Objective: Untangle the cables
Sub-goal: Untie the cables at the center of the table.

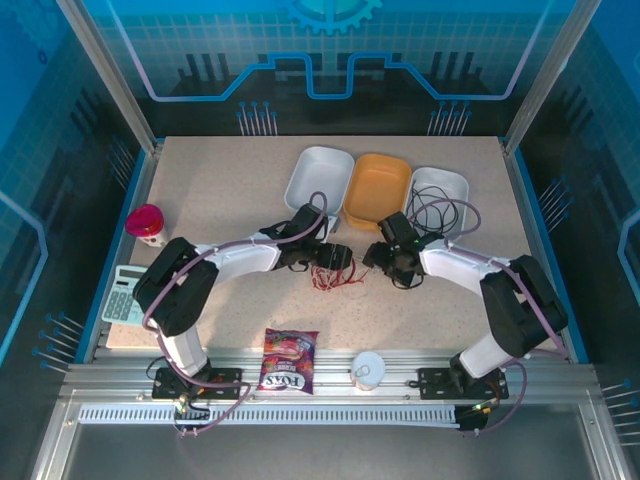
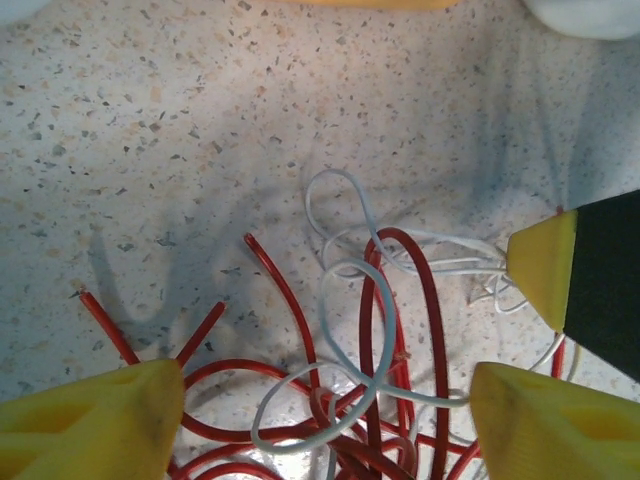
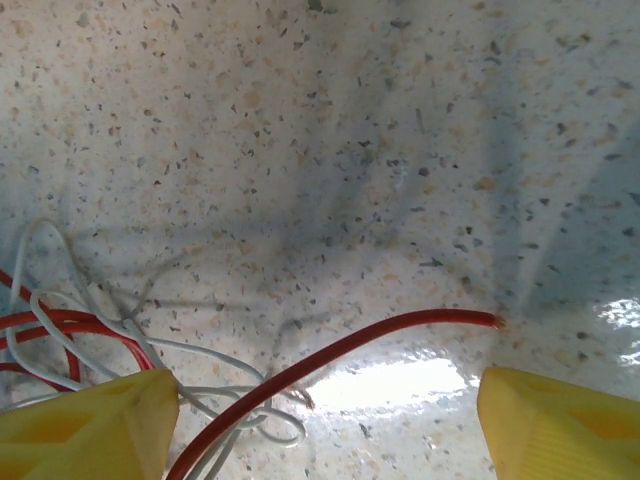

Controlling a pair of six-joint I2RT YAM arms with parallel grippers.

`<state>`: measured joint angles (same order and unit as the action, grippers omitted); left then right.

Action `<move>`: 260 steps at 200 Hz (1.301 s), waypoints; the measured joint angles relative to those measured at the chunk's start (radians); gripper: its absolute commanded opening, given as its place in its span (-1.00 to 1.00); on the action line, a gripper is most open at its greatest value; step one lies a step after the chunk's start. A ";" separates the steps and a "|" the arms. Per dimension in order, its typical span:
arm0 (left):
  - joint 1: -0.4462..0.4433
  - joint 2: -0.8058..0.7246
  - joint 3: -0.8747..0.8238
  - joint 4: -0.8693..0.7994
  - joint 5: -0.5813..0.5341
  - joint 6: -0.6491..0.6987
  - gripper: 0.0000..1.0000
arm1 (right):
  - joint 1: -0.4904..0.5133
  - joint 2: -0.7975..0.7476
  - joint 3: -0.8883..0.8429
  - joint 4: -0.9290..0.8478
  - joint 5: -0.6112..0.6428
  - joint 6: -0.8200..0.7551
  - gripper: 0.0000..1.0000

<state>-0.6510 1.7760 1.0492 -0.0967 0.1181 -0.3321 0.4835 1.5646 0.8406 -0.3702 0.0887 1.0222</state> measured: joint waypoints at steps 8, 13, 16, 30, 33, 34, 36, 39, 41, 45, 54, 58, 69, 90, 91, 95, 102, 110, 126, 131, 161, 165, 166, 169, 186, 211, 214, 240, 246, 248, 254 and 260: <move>0.000 0.005 0.000 -0.002 -0.003 0.002 0.31 | 0.000 0.010 0.006 0.003 -0.002 0.000 0.54; 0.000 0.008 0.000 -0.003 -0.007 -0.001 0.24 | 0.000 0.013 0.007 0.006 -0.004 -0.001 0.51; 0.000 0.008 0.000 -0.004 -0.008 0.004 0.20 | 0.000 0.016 0.009 0.006 -0.004 0.000 0.49; -0.001 0.010 0.000 -0.008 -0.017 0.010 -0.06 | 0.000 0.022 0.011 0.006 -0.005 0.001 0.40; -0.001 0.010 0.000 -0.008 -0.021 0.001 -0.09 | 0.000 0.022 0.012 0.005 -0.005 -0.002 0.38; -0.001 0.010 0.000 -0.009 -0.021 0.002 -0.10 | 0.000 0.023 0.012 0.006 -0.006 -0.002 0.38; -0.001 0.010 0.000 -0.008 -0.023 0.010 -0.13 | 0.000 0.023 0.012 0.006 -0.006 0.000 0.36; -0.001 0.010 0.000 -0.009 -0.025 0.006 -0.16 | 0.000 0.023 0.012 0.006 -0.008 0.000 0.34; -0.001 0.010 0.000 -0.011 -0.029 0.003 -0.19 | 0.000 0.023 0.012 0.006 -0.008 -0.003 0.33; -0.001 0.010 0.000 -0.011 -0.034 0.007 -0.23 | 0.000 0.023 0.013 0.005 -0.008 -0.001 0.30; -0.001 0.010 -0.003 -0.012 -0.049 0.004 -0.28 | 0.000 0.023 0.013 0.005 -0.007 -0.005 0.24; -0.001 0.010 -0.005 -0.013 -0.055 0.008 -0.31 | 0.000 0.023 0.013 0.004 -0.007 -0.002 0.22; -0.001 0.004 -0.013 -0.018 -0.079 0.000 -0.41 | 0.000 0.023 0.014 0.000 -0.003 -0.008 0.18; 0.003 -0.036 -0.046 -0.042 -0.115 -0.009 -0.42 | 0.000 0.020 0.016 -0.014 0.010 -0.013 0.13; 0.003 -0.038 -0.047 -0.042 -0.116 -0.009 -0.42 | 0.000 0.020 0.016 -0.014 0.011 -0.013 0.13; 0.005 -0.051 -0.055 -0.047 -0.119 -0.010 -0.42 | 0.000 0.019 0.016 -0.018 0.013 -0.016 0.13; 0.010 -0.076 -0.068 -0.052 -0.122 -0.013 -0.42 | 0.000 0.018 0.016 -0.024 0.016 -0.019 0.11; 0.018 -0.108 -0.084 -0.055 -0.121 -0.020 -0.42 | 0.000 0.016 0.017 -0.032 0.020 -0.022 0.11; 0.047 -0.177 -0.114 -0.054 -0.109 -0.040 -0.46 | 0.000 0.016 0.017 -0.048 0.029 -0.032 0.09; 0.060 -0.198 -0.123 -0.050 -0.101 -0.048 -0.48 | 0.000 0.016 0.017 -0.053 0.032 -0.034 0.09; 0.128 -0.277 -0.151 -0.017 -0.051 -0.100 -0.69 | 0.001 0.016 0.017 -0.083 0.043 -0.052 0.09; 0.137 -0.281 -0.154 -0.013 -0.045 -0.102 -0.69 | 0.001 0.016 0.017 -0.087 0.043 -0.054 0.09; 0.138 -0.282 -0.155 -0.013 -0.044 -0.105 -0.69 | 0.002 0.016 0.017 -0.090 0.044 -0.055 0.09; 0.145 -0.285 -0.158 -0.010 -0.040 -0.107 -0.67 | 0.002 0.016 0.017 -0.093 0.046 -0.056 0.09; 0.165 -0.289 -0.165 -0.003 -0.017 -0.111 -0.44 | 0.013 0.013 0.019 -0.117 0.061 -0.070 0.11; 0.164 -0.289 -0.167 -0.002 0.040 -0.109 0.12 | 0.056 -0.010 0.053 -0.169 0.092 -0.107 0.13; 0.162 -0.289 -0.167 -0.002 0.048 -0.096 0.16 | 0.062 -0.014 0.060 -0.173 0.095 -0.111 0.14; 0.115 -0.286 -0.157 -0.027 0.069 -0.051 0.27 | 0.106 -0.046 0.132 -0.208 0.121 -0.158 0.14; 0.094 -0.283 -0.146 -0.042 0.063 -0.035 0.24 | 0.112 -0.048 0.151 -0.213 0.124 -0.169 0.14; 0.089 -0.282 -0.143 -0.045 0.061 -0.031 0.24 | 0.114 -0.048 0.158 -0.216 0.126 -0.175 0.13; 0.069 -0.276 -0.129 -0.059 0.053 -0.020 0.20 | 0.119 -0.048 0.178 -0.219 0.129 -0.187 0.11; 0.052 -0.268 -0.118 -0.069 0.043 -0.006 0.15 | 0.120 -0.047 0.196 -0.222 0.130 -0.198 0.10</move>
<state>-0.5991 1.5078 0.9314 -0.1658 0.1612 -0.3386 0.6037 1.5177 1.0367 -0.5922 0.2192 0.8246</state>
